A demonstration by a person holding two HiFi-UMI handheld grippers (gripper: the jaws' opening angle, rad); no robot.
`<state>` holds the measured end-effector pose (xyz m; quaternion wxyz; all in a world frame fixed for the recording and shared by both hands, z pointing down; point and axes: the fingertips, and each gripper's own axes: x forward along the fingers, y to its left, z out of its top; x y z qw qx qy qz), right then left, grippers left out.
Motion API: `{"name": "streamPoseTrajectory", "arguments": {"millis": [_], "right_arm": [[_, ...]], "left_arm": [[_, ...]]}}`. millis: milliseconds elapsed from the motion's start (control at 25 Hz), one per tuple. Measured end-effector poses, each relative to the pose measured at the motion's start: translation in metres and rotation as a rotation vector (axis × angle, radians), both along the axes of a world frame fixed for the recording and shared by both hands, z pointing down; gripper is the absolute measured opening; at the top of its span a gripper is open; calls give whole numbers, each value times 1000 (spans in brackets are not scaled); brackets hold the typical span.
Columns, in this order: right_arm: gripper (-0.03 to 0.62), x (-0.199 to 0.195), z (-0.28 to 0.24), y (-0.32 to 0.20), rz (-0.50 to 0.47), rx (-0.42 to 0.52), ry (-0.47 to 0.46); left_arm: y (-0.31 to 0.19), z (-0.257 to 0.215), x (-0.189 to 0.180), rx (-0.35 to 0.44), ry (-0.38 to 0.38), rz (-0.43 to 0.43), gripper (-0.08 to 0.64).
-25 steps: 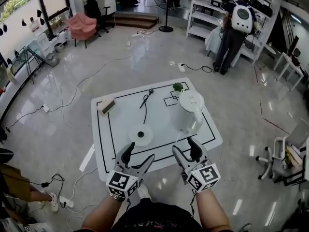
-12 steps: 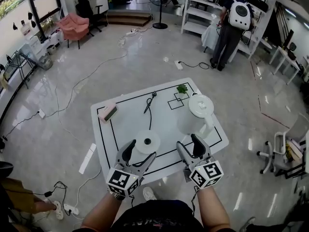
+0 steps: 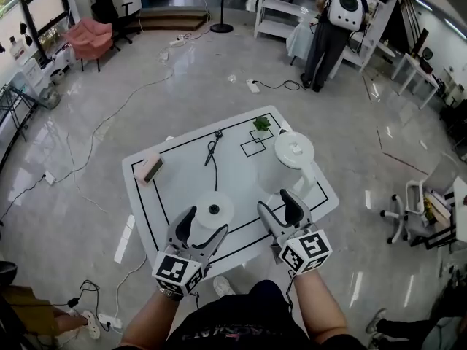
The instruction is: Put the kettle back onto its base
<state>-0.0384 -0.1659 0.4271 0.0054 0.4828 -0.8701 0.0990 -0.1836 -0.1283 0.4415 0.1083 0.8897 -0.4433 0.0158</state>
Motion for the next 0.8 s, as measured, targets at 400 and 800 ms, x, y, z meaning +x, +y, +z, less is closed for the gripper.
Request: {"name": "streamPoseTrajectory", "arguments": {"millis": [400,800], "right_arm": [[275,72,-18,-22,182,63,43],[275,126,3,-53,166,3,71]], "left_arm": [[-12,-6,29,3,8,15,354],[-26,-5,81,-11,0,-24,354]]}}
